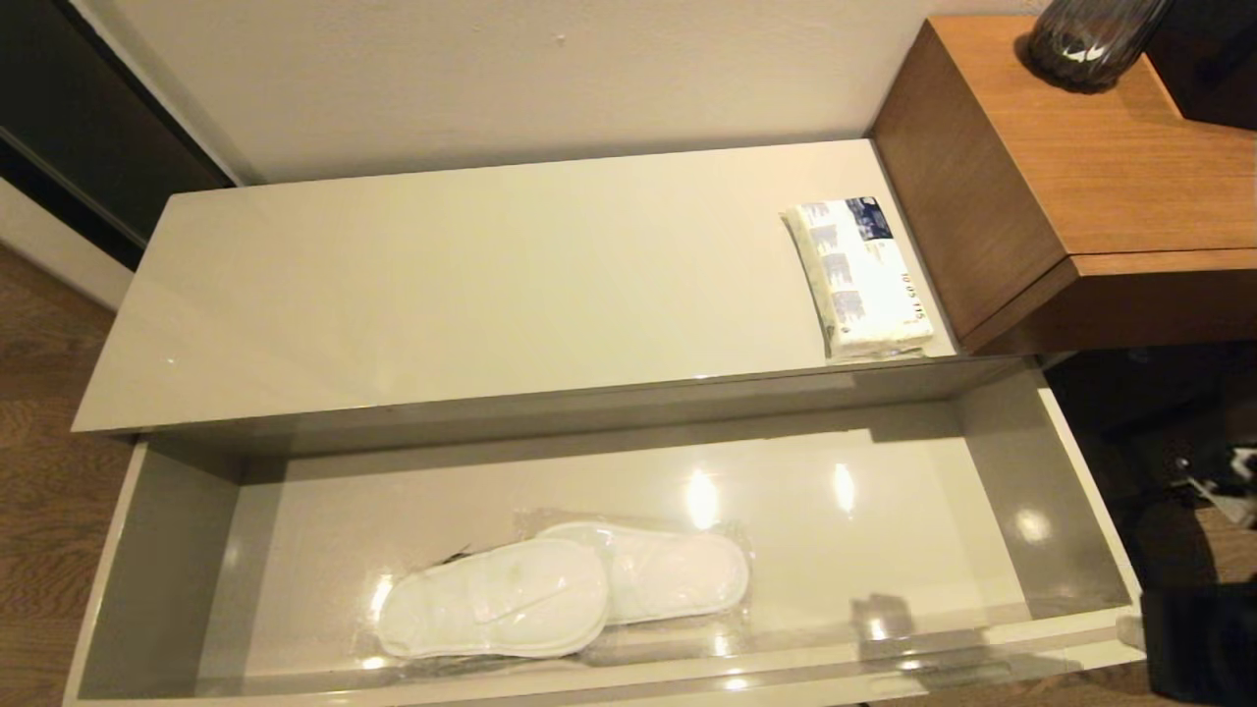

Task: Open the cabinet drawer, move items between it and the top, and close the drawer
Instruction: Close the drawer

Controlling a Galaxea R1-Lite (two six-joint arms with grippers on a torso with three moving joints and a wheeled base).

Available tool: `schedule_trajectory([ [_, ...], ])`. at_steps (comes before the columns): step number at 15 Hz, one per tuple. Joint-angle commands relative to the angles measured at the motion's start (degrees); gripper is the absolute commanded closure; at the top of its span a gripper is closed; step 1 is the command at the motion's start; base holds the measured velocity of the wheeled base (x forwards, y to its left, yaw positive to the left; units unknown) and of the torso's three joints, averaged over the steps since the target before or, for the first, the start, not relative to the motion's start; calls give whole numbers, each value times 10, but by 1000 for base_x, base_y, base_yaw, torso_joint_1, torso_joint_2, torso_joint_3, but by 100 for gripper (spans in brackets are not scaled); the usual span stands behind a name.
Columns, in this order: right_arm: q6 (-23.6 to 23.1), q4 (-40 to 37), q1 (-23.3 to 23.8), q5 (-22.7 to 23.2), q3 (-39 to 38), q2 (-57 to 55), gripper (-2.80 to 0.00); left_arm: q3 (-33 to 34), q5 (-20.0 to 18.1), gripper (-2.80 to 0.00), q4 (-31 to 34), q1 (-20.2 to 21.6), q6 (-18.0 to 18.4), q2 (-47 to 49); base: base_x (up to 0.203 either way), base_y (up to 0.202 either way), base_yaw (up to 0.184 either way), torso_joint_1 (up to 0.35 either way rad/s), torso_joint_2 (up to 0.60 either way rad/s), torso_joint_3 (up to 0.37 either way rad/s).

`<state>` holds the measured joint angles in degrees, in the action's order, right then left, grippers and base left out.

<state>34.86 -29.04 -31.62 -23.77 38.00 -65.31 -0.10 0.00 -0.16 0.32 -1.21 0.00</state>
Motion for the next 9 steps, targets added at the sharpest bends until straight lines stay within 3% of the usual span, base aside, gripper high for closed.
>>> schedule_trajectory([
  [1,23,6,3,-3,-70,75,0,0,0,0,0,0,0,0,0,0,0,0,0,0],
  [4,52,1,42,-4,-79,111,0,0,0,0,0,0,0,0,0,0,0,0,0,0],
  [7,23,-11,41,2,-122,148,0,0,0,0,0,0,0,0,0,0,0,0,0,0],
  [9,3,1,38,61,-152,143,0,0,0,0,0,0,0,0,0,0,0,0,0,0],
])
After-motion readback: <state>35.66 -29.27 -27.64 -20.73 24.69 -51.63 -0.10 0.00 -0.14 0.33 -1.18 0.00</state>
